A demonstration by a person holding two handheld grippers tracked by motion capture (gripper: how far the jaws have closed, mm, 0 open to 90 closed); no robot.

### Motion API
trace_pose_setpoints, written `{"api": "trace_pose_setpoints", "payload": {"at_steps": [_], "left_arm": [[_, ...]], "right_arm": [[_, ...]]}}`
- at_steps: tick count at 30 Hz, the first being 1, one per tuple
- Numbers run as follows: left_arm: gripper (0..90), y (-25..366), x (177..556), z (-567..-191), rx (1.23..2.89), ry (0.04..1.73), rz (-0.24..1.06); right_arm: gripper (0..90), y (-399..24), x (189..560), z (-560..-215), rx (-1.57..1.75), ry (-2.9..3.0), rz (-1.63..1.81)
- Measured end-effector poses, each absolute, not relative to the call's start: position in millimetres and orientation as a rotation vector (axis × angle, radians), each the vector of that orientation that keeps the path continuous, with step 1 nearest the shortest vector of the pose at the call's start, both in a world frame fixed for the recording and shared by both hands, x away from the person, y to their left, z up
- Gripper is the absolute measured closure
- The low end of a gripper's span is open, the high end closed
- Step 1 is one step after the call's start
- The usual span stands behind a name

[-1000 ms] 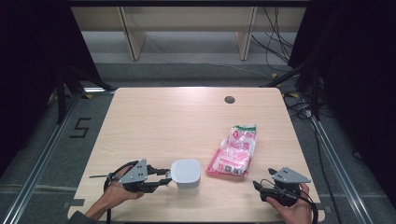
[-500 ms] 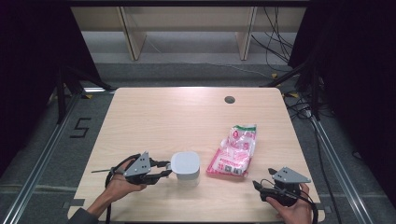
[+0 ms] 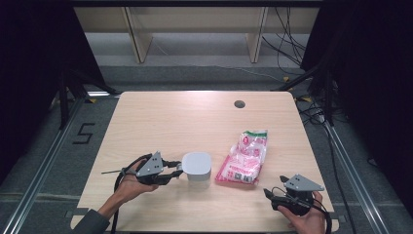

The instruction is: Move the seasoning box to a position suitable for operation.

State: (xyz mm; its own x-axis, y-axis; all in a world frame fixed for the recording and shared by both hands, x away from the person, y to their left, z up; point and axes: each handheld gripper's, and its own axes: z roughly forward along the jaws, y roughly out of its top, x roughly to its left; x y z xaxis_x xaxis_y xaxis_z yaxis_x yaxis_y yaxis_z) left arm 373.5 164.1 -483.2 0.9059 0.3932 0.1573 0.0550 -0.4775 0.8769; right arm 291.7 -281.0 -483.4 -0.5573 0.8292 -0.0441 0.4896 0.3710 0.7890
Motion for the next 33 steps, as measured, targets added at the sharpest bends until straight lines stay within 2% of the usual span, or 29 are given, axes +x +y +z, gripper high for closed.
{"api": "trace_pose_setpoints", "payload": {"at_steps": [21, 33], "left_arm": [[67.8, 147, 396, -482, 2.050, 0.362, 0.455], [67.6, 146, 403, -483, 2.032, 0.380, 0.431]], "right_arm": [[26.1, -280, 292, -483, 1.143, 2.208, 1.054], [26.0, -280, 292, -484, 1.154, 2.199, 1.057]]}}
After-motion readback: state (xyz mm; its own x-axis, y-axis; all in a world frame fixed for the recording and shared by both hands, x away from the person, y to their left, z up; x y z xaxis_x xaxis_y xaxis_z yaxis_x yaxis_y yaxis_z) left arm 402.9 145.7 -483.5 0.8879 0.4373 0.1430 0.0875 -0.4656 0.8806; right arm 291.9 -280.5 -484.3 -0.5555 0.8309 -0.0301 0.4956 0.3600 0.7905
